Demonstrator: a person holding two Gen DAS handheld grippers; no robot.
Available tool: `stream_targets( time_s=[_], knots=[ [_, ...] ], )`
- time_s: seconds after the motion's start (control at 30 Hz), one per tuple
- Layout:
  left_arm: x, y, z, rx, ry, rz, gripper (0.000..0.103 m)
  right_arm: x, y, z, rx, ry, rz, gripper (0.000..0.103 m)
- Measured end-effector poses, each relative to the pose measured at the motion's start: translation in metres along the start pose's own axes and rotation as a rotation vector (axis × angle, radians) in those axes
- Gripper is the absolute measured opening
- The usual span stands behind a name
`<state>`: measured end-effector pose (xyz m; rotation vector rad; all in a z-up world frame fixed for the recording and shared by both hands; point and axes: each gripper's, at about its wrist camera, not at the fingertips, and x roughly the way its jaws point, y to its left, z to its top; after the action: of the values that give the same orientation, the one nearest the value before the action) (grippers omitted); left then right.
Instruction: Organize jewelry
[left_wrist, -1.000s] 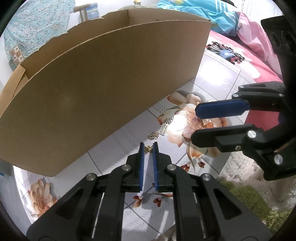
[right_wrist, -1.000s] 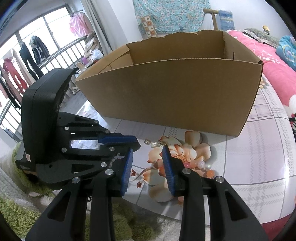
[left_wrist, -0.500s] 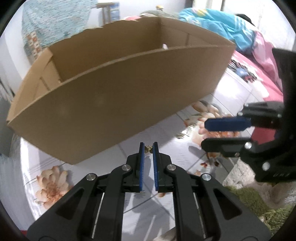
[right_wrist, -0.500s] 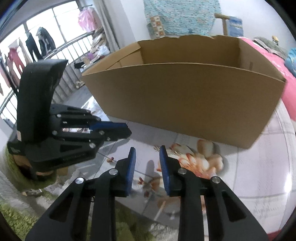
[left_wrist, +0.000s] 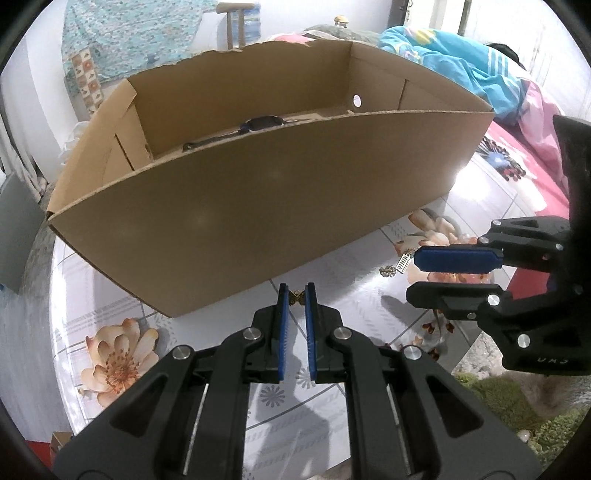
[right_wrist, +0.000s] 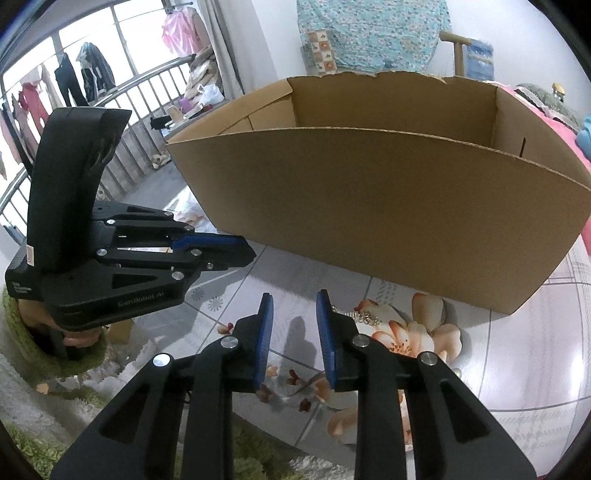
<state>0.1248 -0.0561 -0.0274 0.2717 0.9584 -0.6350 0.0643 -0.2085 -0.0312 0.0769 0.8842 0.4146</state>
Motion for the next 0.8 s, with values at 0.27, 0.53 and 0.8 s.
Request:
stream_targets(
  time_s=[0.27, 0.53, 0.8],
  knots=[
    [-0.0005, -0.0001, -0.0002, 0.000, -0.001, 0.004, 0.008, -0.0002, 0.0016, 0.0004, -0.001, -0.007, 0.002, 0.024],
    [-0.0025, 0.0013, -0.0009, 0.000, -0.001, 0.005, 0.008, -0.0005, 0.0011, 0.0002, 0.001, -0.008, 0.003, 0.024],
    [-0.0024, 0.0013, -0.0010, 0.000, 0.000, 0.006, 0.008, -0.0006, 0.0012, 0.0002, 0.000, -0.009, 0.003, 0.024]
  ],
)
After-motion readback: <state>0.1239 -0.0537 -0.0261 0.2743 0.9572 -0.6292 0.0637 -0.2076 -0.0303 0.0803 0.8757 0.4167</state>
